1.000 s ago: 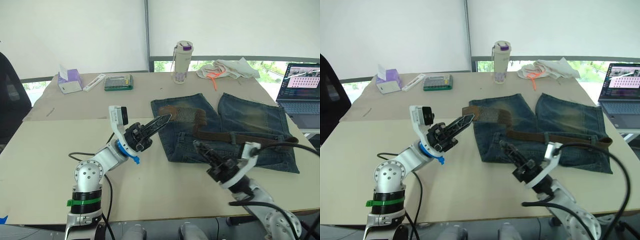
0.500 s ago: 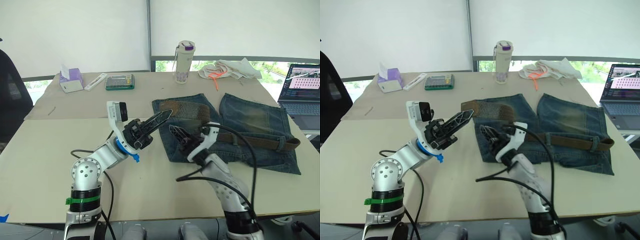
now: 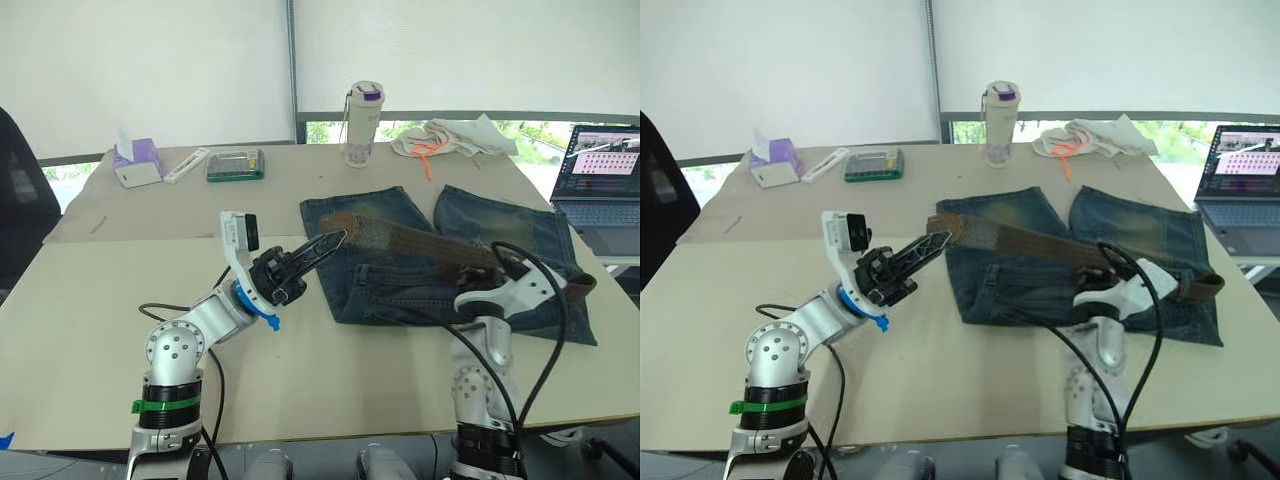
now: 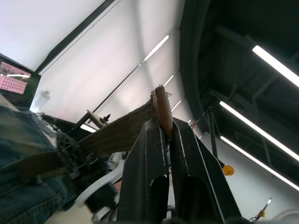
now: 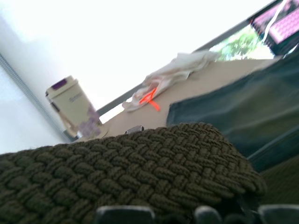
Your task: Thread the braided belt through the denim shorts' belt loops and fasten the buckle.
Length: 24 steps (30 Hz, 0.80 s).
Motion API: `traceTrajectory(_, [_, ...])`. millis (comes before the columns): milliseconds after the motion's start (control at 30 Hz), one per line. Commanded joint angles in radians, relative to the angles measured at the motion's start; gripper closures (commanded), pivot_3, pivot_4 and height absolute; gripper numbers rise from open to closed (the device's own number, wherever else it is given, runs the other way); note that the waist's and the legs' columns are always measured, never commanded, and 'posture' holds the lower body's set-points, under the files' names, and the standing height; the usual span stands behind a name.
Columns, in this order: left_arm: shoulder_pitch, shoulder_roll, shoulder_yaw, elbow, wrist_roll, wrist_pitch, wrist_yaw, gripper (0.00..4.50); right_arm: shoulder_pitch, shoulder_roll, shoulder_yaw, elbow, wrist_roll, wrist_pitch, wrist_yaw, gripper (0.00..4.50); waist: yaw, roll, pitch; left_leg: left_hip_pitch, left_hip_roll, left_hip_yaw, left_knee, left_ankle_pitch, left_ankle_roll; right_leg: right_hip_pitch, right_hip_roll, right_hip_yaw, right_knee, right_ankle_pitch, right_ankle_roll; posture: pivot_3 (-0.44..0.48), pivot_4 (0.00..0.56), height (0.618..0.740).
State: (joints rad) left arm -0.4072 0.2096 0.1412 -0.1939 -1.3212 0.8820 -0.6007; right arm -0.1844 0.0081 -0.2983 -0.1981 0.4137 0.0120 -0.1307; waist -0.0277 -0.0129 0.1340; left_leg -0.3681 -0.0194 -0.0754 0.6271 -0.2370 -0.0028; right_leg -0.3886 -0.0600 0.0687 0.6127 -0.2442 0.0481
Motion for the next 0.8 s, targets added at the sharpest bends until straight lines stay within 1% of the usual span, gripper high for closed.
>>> traceTrajectory(33, [0.002,-0.004,-0.011,0.042,0.093,-0.057,-0.006,4.5,0.031,-0.049,-0.045,-0.1,0.01,0.013,0.012,3.14,0.0,0.0,0.0,0.0,0.0,0.0,0.0,0.0,0.0,0.0,0.0,0.0,0.0,0.0,0.0,0.0,0.15,0.74])
traceTrajectory(100, [-0.002,-0.012,-0.058,0.078,0.197,-0.094,0.0,4.5,0.076,-0.111,-0.052,-0.124,0.046,0.082,0.066,3.14,0.001,0.0,0.0,-0.001,0.0,0.0,0.0,0.0,0.0,0.0,0.0,0.0,-0.001,0.0,0.0,0.0,0.15,0.74])
traceTrajectory(167, [-0.008,-0.02,-0.096,0.111,0.274,-0.115,0.003,4.5,0.118,-0.182,-0.055,-0.139,0.068,0.138,0.13,3.14,0.008,0.0,0.0,0.0,-0.001,0.0,0.0,0.0,0.0,0.001,-0.001,0.0,-0.001,0.0,0.0,0.0,0.15,0.74])
traceTrajectory(300, [-0.018,-0.031,-0.152,0.142,0.374,-0.136,-0.015,4.5,0.163,-0.311,-0.065,-0.16,0.119,0.234,0.239,3.14,0.01,0.0,0.0,-0.001,-0.001,0.002,0.001,0.0,0.0,0.001,-0.001,0.001,-0.002,0.0,0.0,0.0,0.15,0.74])
traceTrajectory(367, [-0.02,-0.039,-0.177,0.157,0.42,-0.143,-0.013,4.5,0.19,-0.431,-0.094,-0.151,0.096,0.273,0.312,3.14,0.01,0.001,0.0,-0.001,-0.001,0.002,0.0,0.0,0.0,0.001,0.0,0.001,-0.001,0.0,0.0,0.0,0.15,0.74])
traceTrajectory(467, [-0.02,-0.053,-0.184,0.164,0.447,-0.14,-0.024,4.5,0.228,-0.544,-0.154,-0.135,0.111,0.338,0.362,3.14,0.013,0.0,0.001,-0.001,-0.001,0.003,0.001,0.0,0.0,0.001,-0.001,0.001,-0.002,0.0,0.001,0.0,0.15,0.74])
traceTrajectory(600, [-0.017,-0.058,-0.194,0.164,0.473,-0.126,-0.037,4.5,0.352,-0.712,-0.15,-0.182,0.158,0.475,0.551,3.14,0.016,-0.001,0.001,-0.002,-0.001,0.003,0.001,0.0,0.0,0.001,-0.001,0.0,-0.002,-0.001,0.001,0.0,0.15,0.74])
traceTrajectory(733, [-0.022,-0.064,-0.193,0.176,0.492,-0.123,-0.043,4.5,0.468,-0.805,-0.145,-0.245,0.224,0.607,0.673,3.14,0.015,-0.004,0.003,-0.003,-0.001,0.002,0.001,0.0,0.0,0.002,-0.001,0.0,-0.002,-0.003,0.005,0.0,0.15,0.74])
traceTrajectory(800, [-0.024,-0.068,-0.19,0.183,0.5,-0.12,-0.045,4.5,0.515,-0.837,-0.142,-0.278,0.243,0.633,0.742,3.14,0.014,-0.005,0.004,-0.003,-0.001,0.003,0.001,0.0,0.0,0.002,-0.001,0.001,-0.002,-0.004,0.007,0.0,0.15,0.74])
